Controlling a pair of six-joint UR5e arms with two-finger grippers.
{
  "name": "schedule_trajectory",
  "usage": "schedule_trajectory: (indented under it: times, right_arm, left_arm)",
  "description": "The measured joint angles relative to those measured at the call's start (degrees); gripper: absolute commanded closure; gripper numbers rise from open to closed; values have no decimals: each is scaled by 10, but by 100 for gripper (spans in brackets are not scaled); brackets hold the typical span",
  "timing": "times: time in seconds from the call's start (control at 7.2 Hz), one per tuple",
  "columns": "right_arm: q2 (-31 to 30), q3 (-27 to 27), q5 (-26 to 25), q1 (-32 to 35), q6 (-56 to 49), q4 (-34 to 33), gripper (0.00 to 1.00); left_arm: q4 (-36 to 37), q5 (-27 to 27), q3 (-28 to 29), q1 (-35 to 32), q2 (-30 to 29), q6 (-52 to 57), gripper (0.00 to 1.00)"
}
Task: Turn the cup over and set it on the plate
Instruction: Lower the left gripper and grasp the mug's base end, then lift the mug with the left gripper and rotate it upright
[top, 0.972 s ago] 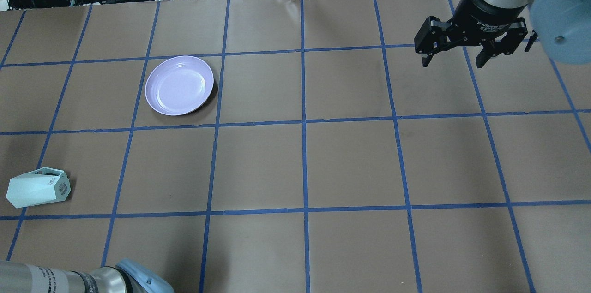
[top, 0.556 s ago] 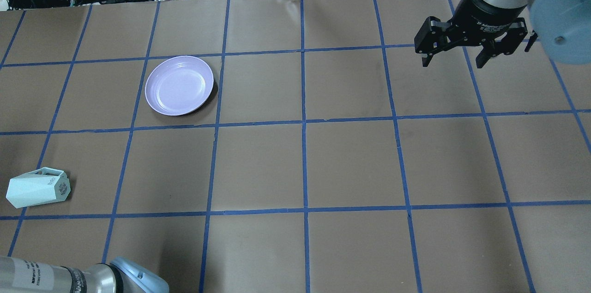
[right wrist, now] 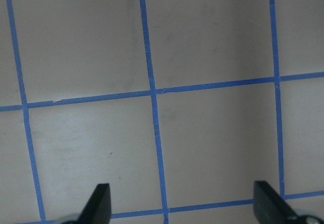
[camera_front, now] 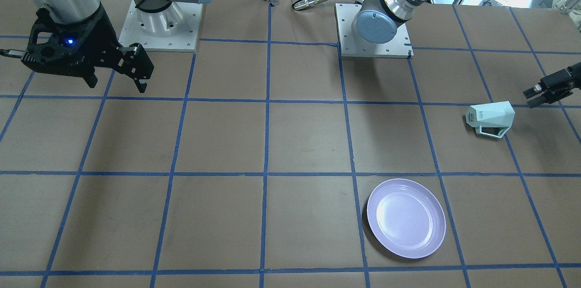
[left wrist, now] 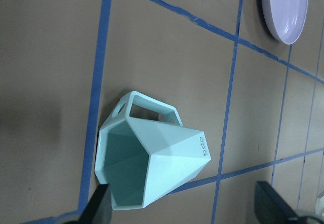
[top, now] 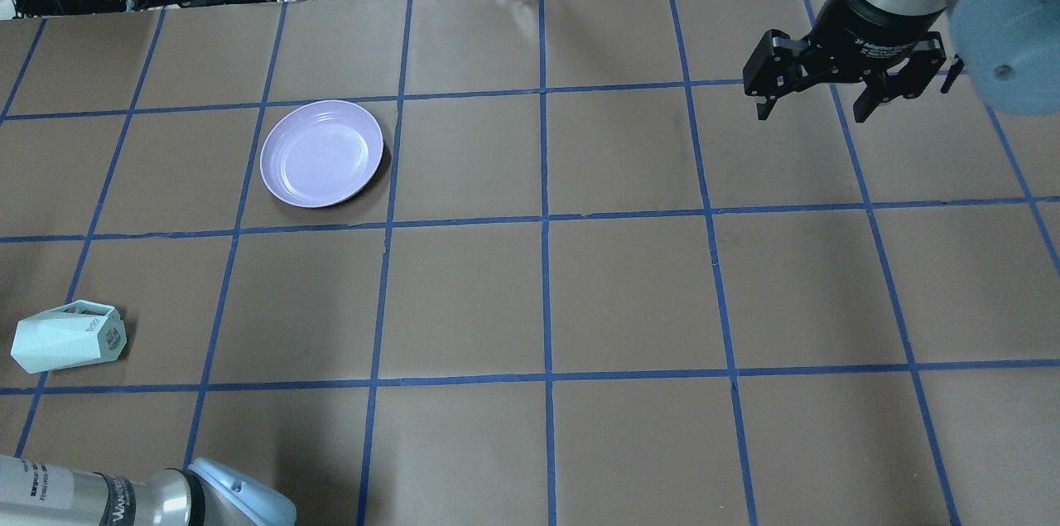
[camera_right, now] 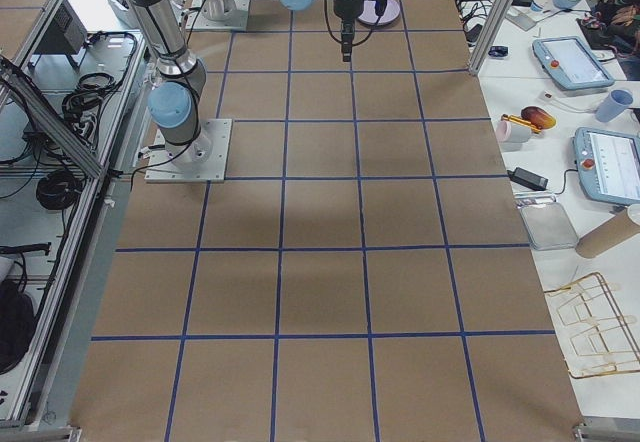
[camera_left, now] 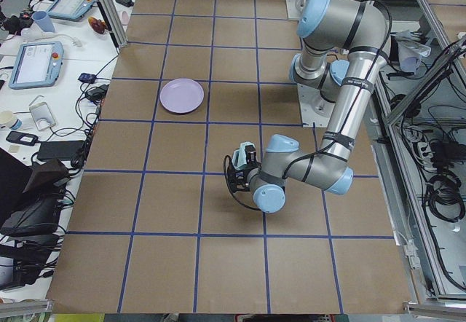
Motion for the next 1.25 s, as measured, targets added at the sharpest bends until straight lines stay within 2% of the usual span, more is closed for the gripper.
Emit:
schedule_trajectory:
  times: [1.25]
  right_arm:
    - [1,0,0,0,0,0,0]
  left_arm:
    - [-73,-23,0,8,-86,166,0]
